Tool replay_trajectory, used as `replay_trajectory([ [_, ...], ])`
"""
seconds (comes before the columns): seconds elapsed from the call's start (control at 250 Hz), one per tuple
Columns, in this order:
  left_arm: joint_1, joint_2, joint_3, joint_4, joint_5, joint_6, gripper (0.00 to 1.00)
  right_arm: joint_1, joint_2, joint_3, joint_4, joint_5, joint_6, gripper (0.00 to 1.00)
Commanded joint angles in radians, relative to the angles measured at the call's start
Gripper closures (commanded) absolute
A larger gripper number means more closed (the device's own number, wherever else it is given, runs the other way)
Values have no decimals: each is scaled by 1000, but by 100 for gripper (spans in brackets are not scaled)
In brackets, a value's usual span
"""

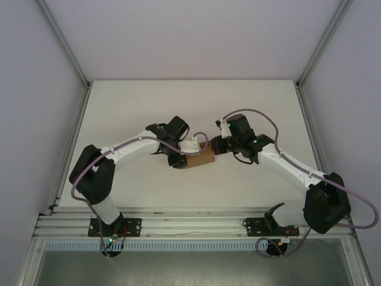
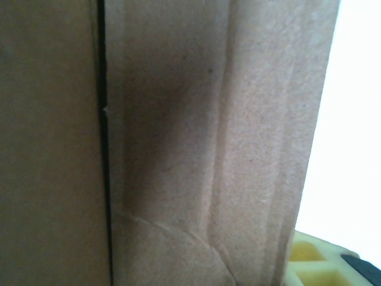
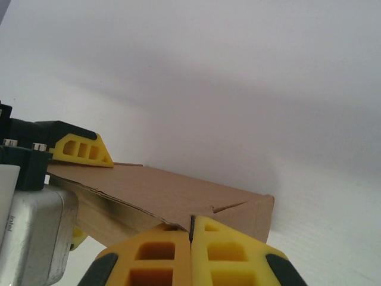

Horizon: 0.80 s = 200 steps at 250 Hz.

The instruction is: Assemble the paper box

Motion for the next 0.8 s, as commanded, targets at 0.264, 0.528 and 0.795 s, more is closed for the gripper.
replay_trajectory([
  [0.264, 0, 21, 17, 10, 23, -21, 53, 7, -46, -159, 242, 60, -11, 98],
  [0.528, 1, 19, 3, 21, 27, -33, 53, 6, -85, -379, 522, 114, -4, 97],
  [0.795, 0, 17, 1, 17, 20, -37, 53, 20, -144, -489, 574, 181, -215, 96],
])
